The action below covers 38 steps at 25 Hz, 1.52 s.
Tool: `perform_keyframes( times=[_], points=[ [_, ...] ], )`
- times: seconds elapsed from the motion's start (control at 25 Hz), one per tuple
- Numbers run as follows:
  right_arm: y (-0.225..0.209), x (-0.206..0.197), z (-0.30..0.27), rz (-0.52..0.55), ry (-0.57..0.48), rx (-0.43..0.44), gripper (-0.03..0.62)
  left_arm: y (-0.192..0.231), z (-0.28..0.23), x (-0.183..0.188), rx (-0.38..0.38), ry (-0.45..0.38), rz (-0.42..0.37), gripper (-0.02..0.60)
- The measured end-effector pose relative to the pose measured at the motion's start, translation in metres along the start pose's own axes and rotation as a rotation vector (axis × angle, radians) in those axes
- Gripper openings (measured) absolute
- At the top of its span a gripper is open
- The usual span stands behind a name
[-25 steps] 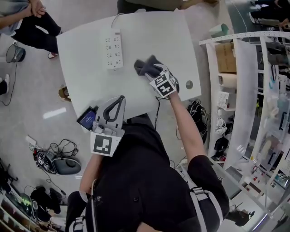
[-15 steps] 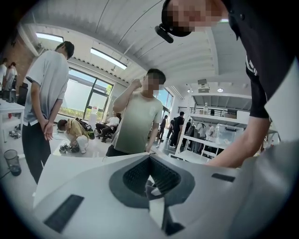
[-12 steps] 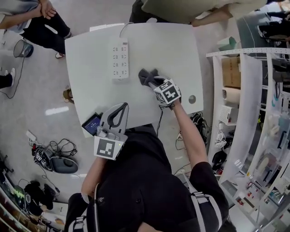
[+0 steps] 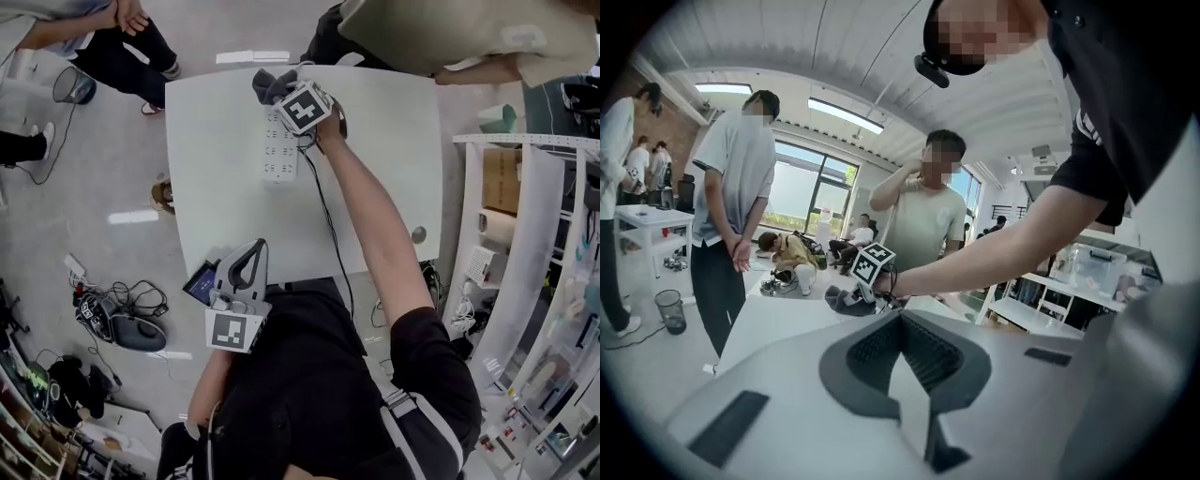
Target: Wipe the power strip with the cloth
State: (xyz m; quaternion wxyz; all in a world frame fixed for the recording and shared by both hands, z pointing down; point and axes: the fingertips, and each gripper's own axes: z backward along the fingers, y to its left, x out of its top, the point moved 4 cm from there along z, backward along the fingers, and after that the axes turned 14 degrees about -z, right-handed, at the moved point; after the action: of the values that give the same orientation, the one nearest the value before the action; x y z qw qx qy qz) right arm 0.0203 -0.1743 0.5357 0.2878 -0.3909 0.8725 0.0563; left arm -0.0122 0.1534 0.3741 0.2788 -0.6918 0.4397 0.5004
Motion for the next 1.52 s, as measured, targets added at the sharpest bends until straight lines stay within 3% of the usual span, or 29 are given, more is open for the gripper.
perform_keyframes(
  times=[0.08, 0.28, 0.64, 0.88, 0.96, 1.08, 1.2, 1.32, 1.52],
  points=[
    [0.005, -0.008, -0.015, -0.022, 0.069, 0.037, 0.110, 0.007, 0.003, -0.006, 0.017, 0.018, 0.017, 0.041],
    [0.031, -0.035, -0.003, -0.093, 0.131, 0.162, 0.110, 0.020, -0.001, -0.011, 0.009, 0.003, 0.044, 0.041],
    [0.115, -0.107, 0.033, -0.005, 0.196, 0.319, 0.110, 0.013, -0.017, -0.002, -0.074, -0.036, 0.036, 0.041],
    [0.128, -0.128, 0.048, 0.030, 0.304, 0.484, 0.110, 0.006, -0.023, 0.003, -0.078, -0.042, 0.035, 0.041],
    [0.103, -0.097, 0.045, -0.015, 0.216, 0.463, 0.110, 0.009, -0.017, 0.001, -0.066, -0.036, 0.030, 0.041],
    [0.040, -0.023, 0.021, -0.121, 0.033, 0.270, 0.110, 0.017, -0.010, -0.003, -0.034, -0.031, 0.041, 0.041],
    [0.007, 0.013, -0.012, -0.172, 0.037, 0.156, 0.110, 0.022, -0.002, -0.004, 0.000, -0.026, 0.041, 0.041],
    [0.004, 0.012, -0.035, -0.184, 0.096, 0.133, 0.110, 0.026, 0.005, -0.010, 0.028, -0.001, 0.047, 0.041],
    [0.026, -0.009, -0.023, -0.175, 0.098, 0.189, 0.110, 0.039, 0.002, -0.014, 0.047, 0.027, 0.070, 0.041]
  ],
)
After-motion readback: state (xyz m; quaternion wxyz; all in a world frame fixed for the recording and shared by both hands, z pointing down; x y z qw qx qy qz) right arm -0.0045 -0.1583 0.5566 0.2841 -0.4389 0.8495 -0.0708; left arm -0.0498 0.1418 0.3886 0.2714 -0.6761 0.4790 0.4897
